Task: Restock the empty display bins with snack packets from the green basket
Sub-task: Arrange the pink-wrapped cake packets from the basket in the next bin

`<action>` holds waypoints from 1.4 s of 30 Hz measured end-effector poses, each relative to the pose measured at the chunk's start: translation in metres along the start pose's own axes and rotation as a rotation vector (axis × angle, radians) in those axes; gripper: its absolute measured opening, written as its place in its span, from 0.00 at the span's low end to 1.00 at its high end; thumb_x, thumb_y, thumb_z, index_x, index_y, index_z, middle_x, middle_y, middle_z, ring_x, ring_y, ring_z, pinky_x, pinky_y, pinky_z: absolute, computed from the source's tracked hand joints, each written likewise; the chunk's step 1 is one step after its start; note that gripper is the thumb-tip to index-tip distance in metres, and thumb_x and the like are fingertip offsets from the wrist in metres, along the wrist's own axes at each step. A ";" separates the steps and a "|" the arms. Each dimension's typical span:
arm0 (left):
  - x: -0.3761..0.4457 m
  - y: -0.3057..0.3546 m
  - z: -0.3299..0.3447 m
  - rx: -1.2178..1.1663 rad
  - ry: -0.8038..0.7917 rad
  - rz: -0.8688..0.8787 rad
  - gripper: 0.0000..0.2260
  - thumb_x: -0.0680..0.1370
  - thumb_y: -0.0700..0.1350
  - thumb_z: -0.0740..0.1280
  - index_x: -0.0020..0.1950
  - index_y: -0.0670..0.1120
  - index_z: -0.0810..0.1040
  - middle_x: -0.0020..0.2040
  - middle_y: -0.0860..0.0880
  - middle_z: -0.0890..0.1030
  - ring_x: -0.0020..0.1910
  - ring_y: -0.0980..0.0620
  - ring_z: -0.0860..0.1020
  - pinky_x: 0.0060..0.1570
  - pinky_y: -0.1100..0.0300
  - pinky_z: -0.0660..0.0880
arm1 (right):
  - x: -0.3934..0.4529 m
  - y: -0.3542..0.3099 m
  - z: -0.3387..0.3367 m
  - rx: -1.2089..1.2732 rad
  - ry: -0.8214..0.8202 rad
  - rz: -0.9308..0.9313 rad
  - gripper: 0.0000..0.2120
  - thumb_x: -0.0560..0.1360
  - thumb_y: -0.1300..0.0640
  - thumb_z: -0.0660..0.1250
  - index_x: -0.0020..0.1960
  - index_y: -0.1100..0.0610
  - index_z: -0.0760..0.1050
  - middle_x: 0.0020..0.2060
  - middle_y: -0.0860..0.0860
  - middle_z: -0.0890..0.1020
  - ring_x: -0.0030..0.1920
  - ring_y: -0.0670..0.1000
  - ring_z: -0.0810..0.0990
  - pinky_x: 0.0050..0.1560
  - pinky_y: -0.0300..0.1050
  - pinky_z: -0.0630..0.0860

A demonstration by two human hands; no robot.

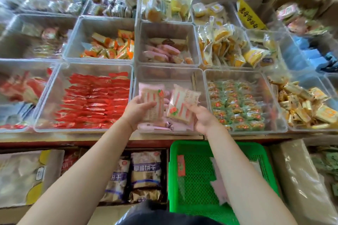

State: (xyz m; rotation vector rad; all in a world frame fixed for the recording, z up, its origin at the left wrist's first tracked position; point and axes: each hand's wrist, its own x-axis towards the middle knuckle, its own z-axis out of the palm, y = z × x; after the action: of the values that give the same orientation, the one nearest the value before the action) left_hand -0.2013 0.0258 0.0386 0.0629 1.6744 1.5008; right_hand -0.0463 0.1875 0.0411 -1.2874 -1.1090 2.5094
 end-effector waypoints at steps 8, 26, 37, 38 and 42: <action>0.099 0.034 0.018 0.823 0.250 0.532 0.11 0.78 0.43 0.61 0.56 0.43 0.79 0.49 0.42 0.82 0.50 0.40 0.79 0.50 0.50 0.74 | 0.091 -0.073 0.013 -0.962 0.376 -0.660 0.17 0.77 0.61 0.67 0.65 0.52 0.74 0.58 0.51 0.79 0.53 0.47 0.75 0.51 0.37 0.70; 0.196 -0.009 0.032 1.722 -0.024 0.254 0.17 0.79 0.46 0.56 0.67 0.48 0.70 0.66 0.43 0.74 0.66 0.41 0.70 0.64 0.44 0.62 | 0.190 -0.035 -0.001 -2.134 0.220 -0.373 0.21 0.78 0.62 0.58 0.68 0.49 0.72 0.64 0.53 0.77 0.67 0.57 0.71 0.72 0.59 0.58; 0.184 -0.018 0.031 1.606 -0.020 0.347 0.26 0.74 0.53 0.48 0.69 0.46 0.68 0.66 0.42 0.74 0.65 0.41 0.70 0.67 0.42 0.59 | 0.187 -0.018 -0.008 -1.876 0.259 -0.483 0.27 0.75 0.67 0.58 0.73 0.53 0.67 0.69 0.53 0.73 0.71 0.56 0.67 0.76 0.59 0.53; 0.175 -0.018 0.031 1.581 0.000 0.398 0.24 0.75 0.52 0.50 0.68 0.46 0.69 0.65 0.42 0.75 0.64 0.41 0.71 0.67 0.42 0.60 | 0.181 -0.016 -0.007 -1.803 0.280 -0.520 0.26 0.75 0.68 0.58 0.72 0.54 0.68 0.68 0.53 0.74 0.71 0.56 0.67 0.77 0.57 0.53; 0.126 -0.021 0.035 1.310 0.168 0.667 0.16 0.76 0.47 0.58 0.58 0.42 0.77 0.51 0.41 0.80 0.51 0.39 0.76 0.49 0.46 0.74 | 0.140 -0.006 0.005 -1.436 0.313 -0.684 0.18 0.76 0.67 0.59 0.63 0.58 0.77 0.61 0.54 0.79 0.64 0.55 0.73 0.67 0.49 0.67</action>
State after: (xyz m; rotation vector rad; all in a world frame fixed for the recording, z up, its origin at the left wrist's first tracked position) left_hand -0.2488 0.1167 -0.0442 1.3075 2.6504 0.5324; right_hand -0.1403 0.2454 -0.0455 -0.9987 -2.7217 0.7791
